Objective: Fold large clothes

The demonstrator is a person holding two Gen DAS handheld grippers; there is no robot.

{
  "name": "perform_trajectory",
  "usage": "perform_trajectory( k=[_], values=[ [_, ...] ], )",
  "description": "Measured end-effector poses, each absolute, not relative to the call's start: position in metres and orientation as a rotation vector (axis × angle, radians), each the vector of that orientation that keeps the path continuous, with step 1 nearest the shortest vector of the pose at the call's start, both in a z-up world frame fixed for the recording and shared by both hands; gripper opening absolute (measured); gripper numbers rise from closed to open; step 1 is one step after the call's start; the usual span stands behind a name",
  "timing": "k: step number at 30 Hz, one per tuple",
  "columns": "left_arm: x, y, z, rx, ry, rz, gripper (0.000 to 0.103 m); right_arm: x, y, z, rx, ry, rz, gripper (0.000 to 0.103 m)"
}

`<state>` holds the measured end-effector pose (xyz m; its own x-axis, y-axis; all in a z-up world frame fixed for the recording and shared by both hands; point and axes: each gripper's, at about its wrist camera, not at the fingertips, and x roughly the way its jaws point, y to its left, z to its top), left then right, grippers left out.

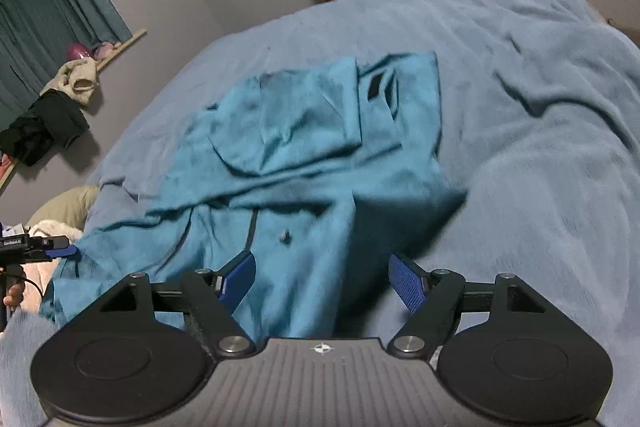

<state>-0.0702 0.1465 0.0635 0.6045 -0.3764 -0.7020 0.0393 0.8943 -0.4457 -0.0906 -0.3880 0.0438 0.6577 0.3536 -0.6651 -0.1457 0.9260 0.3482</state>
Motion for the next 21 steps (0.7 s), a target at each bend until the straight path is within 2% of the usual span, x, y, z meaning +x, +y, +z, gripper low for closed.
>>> perform_trajectory(
  k=[9, 14, 21],
  values=[
    [-0.108, 0.143, 0.062, -0.369, 0.938, -0.201, 0.067, -0.135, -0.379, 0.03, 0.25, 0.87, 0.321, 0.076],
    [-0.127, 0.141, 0.056, -0.349, 0.975, -0.209, 0.067, -0.149, -0.377, 0.024, 0.283, 0.897, 0.358, 0.07],
    [-0.149, 0.156, 0.061, -0.386, 0.922, -0.127, 0.067, -0.157, -0.374, 0.024, 0.303, 0.886, 0.368, 0.066]
  ],
)
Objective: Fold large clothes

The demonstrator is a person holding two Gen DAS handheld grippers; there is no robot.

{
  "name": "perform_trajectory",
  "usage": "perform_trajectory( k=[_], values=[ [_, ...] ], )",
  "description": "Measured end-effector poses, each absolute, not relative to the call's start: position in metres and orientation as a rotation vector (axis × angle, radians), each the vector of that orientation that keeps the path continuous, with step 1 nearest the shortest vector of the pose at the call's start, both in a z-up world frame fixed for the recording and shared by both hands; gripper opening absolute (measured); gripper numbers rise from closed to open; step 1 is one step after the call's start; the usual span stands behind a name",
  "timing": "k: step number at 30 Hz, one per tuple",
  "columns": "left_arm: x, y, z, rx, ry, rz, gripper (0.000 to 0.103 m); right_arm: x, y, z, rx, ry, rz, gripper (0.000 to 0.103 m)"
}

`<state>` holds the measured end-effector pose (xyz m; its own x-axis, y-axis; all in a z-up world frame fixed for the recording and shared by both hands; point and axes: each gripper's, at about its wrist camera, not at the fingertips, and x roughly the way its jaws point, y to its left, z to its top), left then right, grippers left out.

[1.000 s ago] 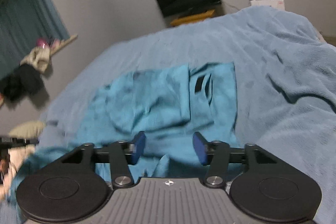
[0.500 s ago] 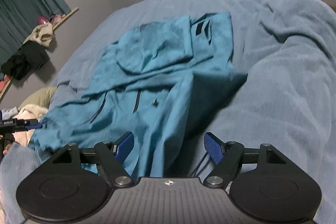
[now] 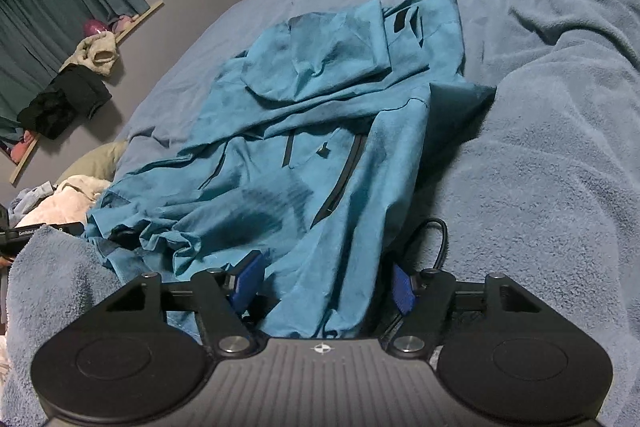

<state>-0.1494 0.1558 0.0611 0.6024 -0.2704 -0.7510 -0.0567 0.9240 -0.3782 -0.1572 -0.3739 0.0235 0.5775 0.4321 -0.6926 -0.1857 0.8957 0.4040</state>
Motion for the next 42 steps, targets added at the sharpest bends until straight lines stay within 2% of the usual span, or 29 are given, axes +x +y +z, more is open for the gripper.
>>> perform_trajectory(
  k=[5, 7, 9, 10, 11, 13, 16, 23, 31, 42],
  values=[
    [-0.15, 0.155, 0.037, -0.54, 0.967, -0.207, 0.066, -0.156, -0.379, 0.019, 0.355, 0.881, 0.351, 0.058],
    [-0.15, 0.157, 0.018, -0.662, 0.986, -0.259, 0.052, -0.157, -0.38, 0.013, 0.399, 0.89, 0.356, 0.055],
    [-0.151, 0.158, -0.002, -0.767, 1.008, -0.287, 0.048, -0.158, -0.381, 0.006, 0.434, 0.904, 0.365, 0.052],
    [-0.15, 0.157, -0.006, -0.774, 1.007, -0.285, 0.036, -0.158, -0.38, 0.002, 0.447, 0.913, 0.369, 0.049],
    [-0.148, 0.156, -0.006, -0.769, 1.01, -0.285, 0.028, -0.158, -0.379, 0.0, 0.451, 0.916, 0.371, 0.044],
    [-0.145, 0.157, 0.0, -0.766, 0.987, -0.29, 0.021, -0.157, -0.377, 0.002, 0.446, 0.892, 0.374, 0.018],
    [-0.138, 0.159, 0.017, -0.753, 0.928, -0.299, 0.016, -0.155, -0.38, 0.015, 0.466, 0.823, 0.388, 0.013],
    [-0.107, 0.17, 0.056, -0.844, 0.772, -0.364, 0.016, -0.13, -0.393, 0.049, 0.564, 0.678, 0.418, 0.01],
    [-0.032, 0.185, 0.084, -0.992, 0.551, -0.354, 0.015, -0.059, -0.414, 0.08, 0.7, 0.495, 0.402, 0.01],
    [0.097, 0.171, 0.075, -1.002, 0.453, -0.235, 0.016, 0.077, -0.404, 0.06, 0.784, 0.37, 0.21, 0.01]
  ],
)
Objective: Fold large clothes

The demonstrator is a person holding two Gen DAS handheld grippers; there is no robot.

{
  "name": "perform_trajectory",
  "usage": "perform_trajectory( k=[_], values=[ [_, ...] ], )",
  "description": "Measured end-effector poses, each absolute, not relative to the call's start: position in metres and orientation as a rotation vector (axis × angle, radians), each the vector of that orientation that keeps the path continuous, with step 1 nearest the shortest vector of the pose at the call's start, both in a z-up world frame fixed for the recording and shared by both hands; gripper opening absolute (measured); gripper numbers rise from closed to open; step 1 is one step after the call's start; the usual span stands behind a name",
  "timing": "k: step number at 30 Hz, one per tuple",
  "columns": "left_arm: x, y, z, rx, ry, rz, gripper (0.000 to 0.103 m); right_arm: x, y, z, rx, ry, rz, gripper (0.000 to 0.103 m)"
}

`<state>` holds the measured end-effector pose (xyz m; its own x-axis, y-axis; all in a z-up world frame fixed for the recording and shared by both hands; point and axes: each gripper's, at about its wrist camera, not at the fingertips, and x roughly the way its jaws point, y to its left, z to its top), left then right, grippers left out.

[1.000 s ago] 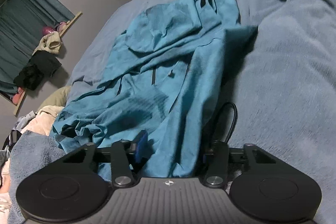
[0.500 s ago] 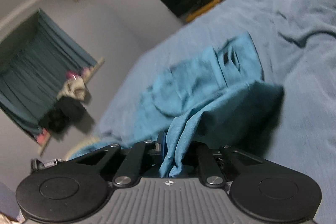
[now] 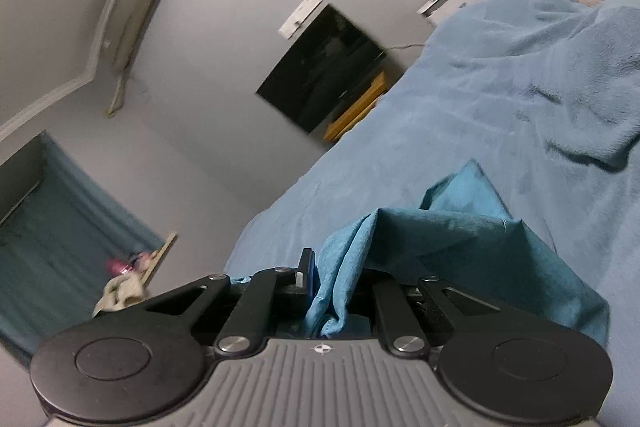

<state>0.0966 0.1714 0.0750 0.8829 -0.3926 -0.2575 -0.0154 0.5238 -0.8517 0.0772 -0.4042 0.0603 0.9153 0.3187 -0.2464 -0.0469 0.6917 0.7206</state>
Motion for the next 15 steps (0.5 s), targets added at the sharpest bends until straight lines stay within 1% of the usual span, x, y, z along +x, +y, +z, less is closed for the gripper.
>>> perform_trajectory(
  k=[8, 11, 12, 13, 14, 15],
  values=[
    [0.162, 0.17, 0.041, -0.969, 0.463, -0.169, 0.016, 0.154, -0.399, 0.02, 0.795, 0.371, 0.138, 0.01],
    [0.186, 0.171, 0.026, -0.956, 0.467, -0.149, 0.019, 0.181, -0.398, 0.002, 0.81, 0.366, 0.122, 0.013],
    [0.192, 0.172, 0.021, -0.957, 0.479, -0.141, 0.028, 0.189, -0.398, -0.003, 0.816, 0.362, 0.114, 0.015],
    [0.196, 0.173, 0.015, -0.96, 0.481, -0.12, 0.044, 0.196, -0.396, -0.01, 0.809, 0.361, 0.103, 0.02],
    [0.197, 0.175, 0.01, -0.962, 0.469, -0.091, 0.052, 0.201, -0.392, -0.015, 0.791, 0.363, 0.093, 0.025],
    [0.195, 0.177, 0.005, -0.961, 0.45, -0.063, 0.068, 0.2, -0.39, -0.021, 0.767, 0.363, 0.086, 0.038]
  ],
)
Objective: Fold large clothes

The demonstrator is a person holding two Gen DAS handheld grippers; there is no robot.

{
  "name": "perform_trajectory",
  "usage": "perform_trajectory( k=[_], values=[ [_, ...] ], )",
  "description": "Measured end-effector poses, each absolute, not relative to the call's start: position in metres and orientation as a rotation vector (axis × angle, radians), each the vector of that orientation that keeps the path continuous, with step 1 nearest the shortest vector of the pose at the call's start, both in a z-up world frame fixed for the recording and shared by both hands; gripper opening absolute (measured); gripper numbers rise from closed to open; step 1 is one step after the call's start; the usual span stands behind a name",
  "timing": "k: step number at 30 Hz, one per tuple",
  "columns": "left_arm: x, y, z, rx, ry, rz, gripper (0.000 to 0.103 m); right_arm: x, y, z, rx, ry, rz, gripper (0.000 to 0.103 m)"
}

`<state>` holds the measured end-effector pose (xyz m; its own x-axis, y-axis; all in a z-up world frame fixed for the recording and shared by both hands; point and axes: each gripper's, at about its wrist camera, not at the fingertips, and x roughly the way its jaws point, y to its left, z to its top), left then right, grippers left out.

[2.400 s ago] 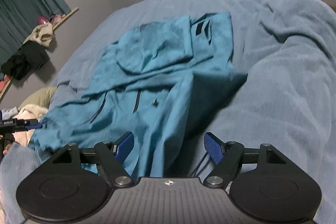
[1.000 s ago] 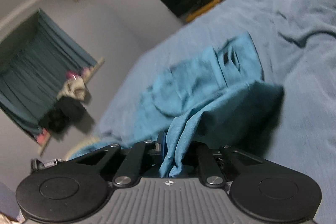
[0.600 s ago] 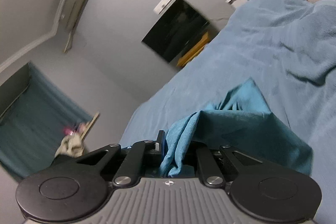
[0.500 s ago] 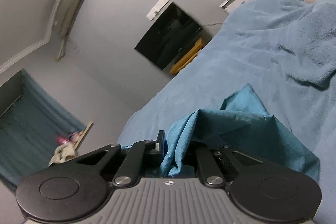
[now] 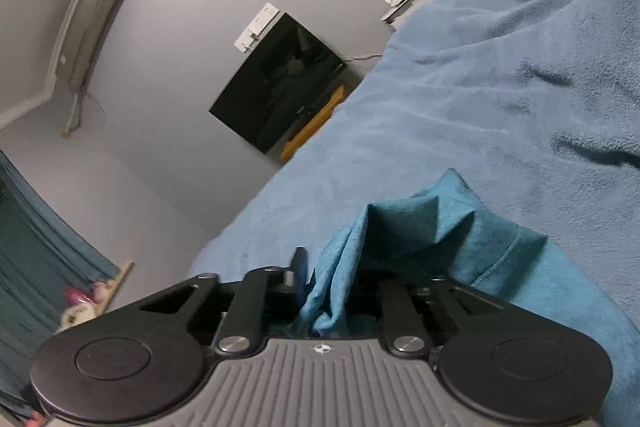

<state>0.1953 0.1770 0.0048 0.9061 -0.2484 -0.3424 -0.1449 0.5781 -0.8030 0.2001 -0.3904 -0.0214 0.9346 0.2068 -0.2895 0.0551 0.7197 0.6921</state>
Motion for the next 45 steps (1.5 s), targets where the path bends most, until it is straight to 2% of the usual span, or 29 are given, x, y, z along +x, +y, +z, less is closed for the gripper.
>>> perform_trajectory(
  k=[1, 3, 5, 7, 8, 11, 21, 27, 35, 37, 40, 45],
  values=[
    [0.192, 0.179, -0.001, -0.956, 0.431, -0.04, 0.075, 0.202, -0.389, -0.028, 0.741, 0.361, 0.079, 0.049],
    [0.188, 0.181, -0.012, -0.932, 0.42, -0.019, 0.076, 0.204, -0.387, -0.038, 0.706, 0.357, 0.076, 0.057],
    [0.192, 0.177, -0.02, -0.889, 0.462, -0.029, 0.076, 0.199, -0.389, -0.041, 0.668, 0.334, 0.063, 0.059],
    [0.195, 0.168, -0.021, -0.834, 0.479, -0.056, 0.076, 0.193, -0.386, -0.034, 0.591, 0.277, 0.005, 0.076],
    [0.196, 0.161, -0.02, -0.802, 0.476, -0.069, 0.076, 0.19, -0.384, -0.03, 0.56, 0.246, -0.009, 0.077],
    [0.193, 0.131, -0.015, -0.684, 0.454, -0.128, 0.076, 0.187, -0.371, -0.021, 0.443, 0.199, 0.016, 0.077],
    [0.194, 0.031, -0.045, -0.152, 0.493, -0.185, 0.076, 0.229, -0.28, -0.069, -0.12, 0.382, 0.071, 0.067],
    [0.211, 0.039, -0.071, -0.16, 0.569, -0.091, 0.076, 0.274, -0.301, -0.071, 0.063, 0.374, -0.048, 0.063],
    [0.226, 0.046, -0.089, -0.08, 0.576, -0.017, 0.077, 0.294, -0.357, -0.083, 0.309, 0.384, -0.187, 0.059],
    [0.226, 0.042, -0.089, -0.058, 0.565, -0.004, 0.077, 0.287, -0.369, -0.076, 0.3, 0.376, -0.252, 0.071],
    [0.214, 0.037, -0.077, -0.087, 0.522, -0.023, 0.077, 0.272, -0.37, -0.058, 0.306, 0.303, -0.227, 0.082],
    [0.201, 0.011, -0.057, -0.06, 0.455, -0.168, 0.077, 0.233, -0.338, -0.032, 0.166, 0.24, -0.094, 0.087]
  ],
)
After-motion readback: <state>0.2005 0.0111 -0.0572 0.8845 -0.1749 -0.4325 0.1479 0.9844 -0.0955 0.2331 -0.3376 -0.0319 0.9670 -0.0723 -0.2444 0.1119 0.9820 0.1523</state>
